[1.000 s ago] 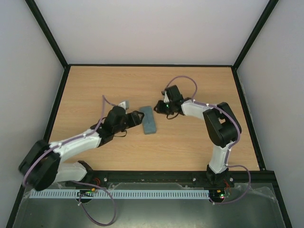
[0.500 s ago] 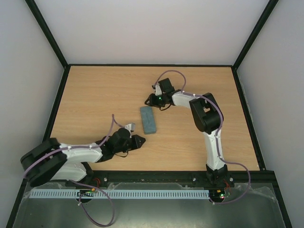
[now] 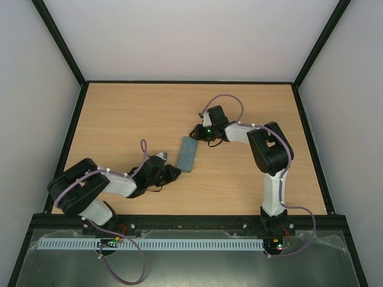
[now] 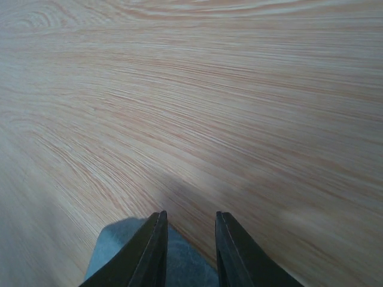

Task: Organize the sunglasses
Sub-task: Adjust the sunglasses case at the center of the board.

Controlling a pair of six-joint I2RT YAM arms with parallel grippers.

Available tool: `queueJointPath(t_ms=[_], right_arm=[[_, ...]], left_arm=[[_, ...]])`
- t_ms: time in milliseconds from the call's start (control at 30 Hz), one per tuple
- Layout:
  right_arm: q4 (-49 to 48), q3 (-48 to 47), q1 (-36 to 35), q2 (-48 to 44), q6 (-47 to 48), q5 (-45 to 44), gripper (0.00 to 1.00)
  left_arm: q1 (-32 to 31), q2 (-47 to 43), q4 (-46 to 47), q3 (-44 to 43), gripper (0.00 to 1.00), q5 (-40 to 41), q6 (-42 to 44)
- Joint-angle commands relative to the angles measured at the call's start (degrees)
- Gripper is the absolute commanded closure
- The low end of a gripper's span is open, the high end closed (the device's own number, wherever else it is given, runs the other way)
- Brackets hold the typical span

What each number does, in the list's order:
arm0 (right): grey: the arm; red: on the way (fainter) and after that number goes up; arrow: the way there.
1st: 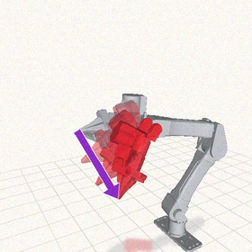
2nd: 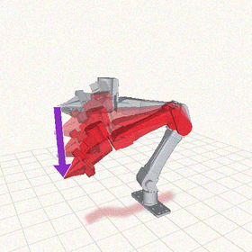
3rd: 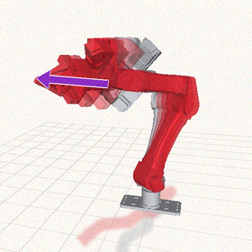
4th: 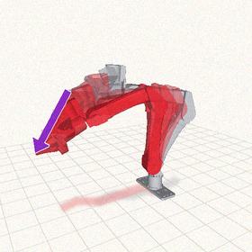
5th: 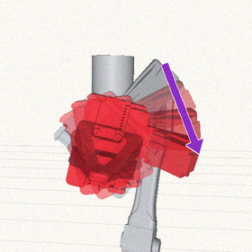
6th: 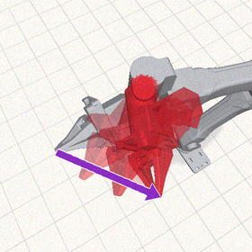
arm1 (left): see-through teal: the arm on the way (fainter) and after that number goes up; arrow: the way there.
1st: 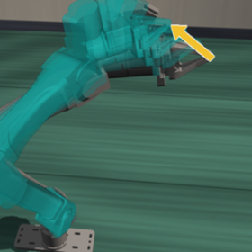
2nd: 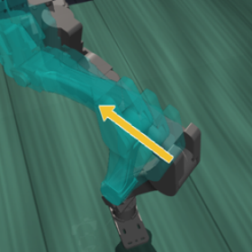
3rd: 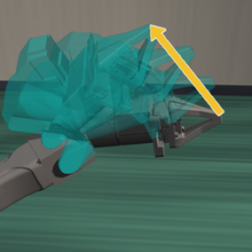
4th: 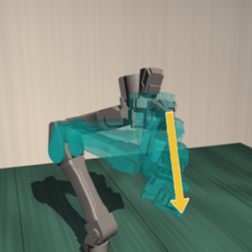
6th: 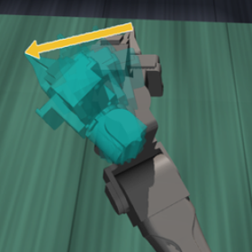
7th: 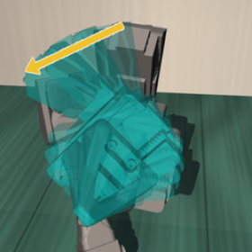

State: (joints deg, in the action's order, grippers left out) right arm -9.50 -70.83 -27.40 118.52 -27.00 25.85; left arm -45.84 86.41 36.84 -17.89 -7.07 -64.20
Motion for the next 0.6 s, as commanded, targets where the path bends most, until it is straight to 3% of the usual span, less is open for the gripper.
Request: queueJointPath(t_ms=[0,233,567], right_arm=[[1.8,7.9,-0.5,-5.8,1.2,-1.7,0.76],[-3.1,20.8,-0.5,-13.9,-0.5,-2.6,0.76],[-6.4,29.6,-1.2,-19.9,-4.0,-1.1,0.77]], left_arm=[[4.1,1.8,1.7,-3.0,0.86,0.8,2.4],[7.9,5.0,-1.2,-8.3,0.86,0.9,4.3],[12.3,10.9,-2.5,-14.7,0.86,-1.1,6.0]])
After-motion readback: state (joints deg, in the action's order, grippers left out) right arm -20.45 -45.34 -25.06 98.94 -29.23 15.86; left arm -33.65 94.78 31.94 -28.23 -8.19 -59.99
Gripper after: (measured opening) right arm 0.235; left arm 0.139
